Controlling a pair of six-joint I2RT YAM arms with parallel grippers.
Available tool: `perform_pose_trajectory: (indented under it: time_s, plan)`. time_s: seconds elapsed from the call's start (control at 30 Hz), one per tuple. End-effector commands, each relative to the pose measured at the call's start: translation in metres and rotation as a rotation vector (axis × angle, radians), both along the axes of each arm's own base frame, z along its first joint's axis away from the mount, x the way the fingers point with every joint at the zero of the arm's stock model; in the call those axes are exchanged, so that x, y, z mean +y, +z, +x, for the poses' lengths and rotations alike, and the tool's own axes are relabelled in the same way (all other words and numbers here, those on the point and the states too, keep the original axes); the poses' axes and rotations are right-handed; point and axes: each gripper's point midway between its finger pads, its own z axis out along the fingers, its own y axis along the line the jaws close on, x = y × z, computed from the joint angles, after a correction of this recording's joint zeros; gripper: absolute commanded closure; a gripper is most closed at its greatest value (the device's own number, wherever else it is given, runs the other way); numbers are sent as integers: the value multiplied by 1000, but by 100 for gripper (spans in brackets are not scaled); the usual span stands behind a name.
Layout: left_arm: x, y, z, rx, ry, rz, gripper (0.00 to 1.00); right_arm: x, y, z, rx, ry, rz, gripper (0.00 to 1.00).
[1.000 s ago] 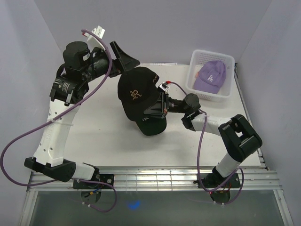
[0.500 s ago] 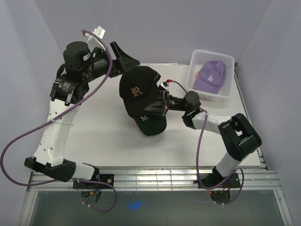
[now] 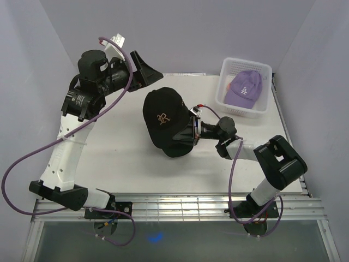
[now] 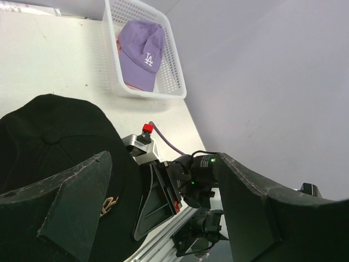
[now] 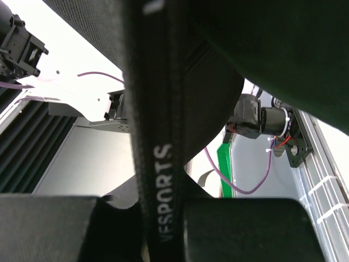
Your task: Stack the hats
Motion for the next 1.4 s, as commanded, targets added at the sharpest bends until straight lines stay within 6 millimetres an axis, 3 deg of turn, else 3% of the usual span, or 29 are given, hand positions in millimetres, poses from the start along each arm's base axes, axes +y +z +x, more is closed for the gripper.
perform_pose_trajectory:
  time_s: [0.0,0.3,0.57,0.7,0.97,1.37]
  plan:
    - [0,-10,3,10,2,16,13,-11,16,-20,-118,21,82,92]
    - [-4,-52,14,88,-5,61,13,-19,-4,-30,-78,25,100,92]
    - [1,-104,18,173,16,139,13,-22,-27,-26,-19,7,76,92]
    - [2,-121,20,196,20,167,13,-24,-36,-24,3,-4,62,92]
    - [4,-145,22,233,24,201,13,-31,-62,-22,35,-26,-12,92]
    - [8,-176,27,275,46,245,14,-31,-121,-7,19,-44,-285,92]
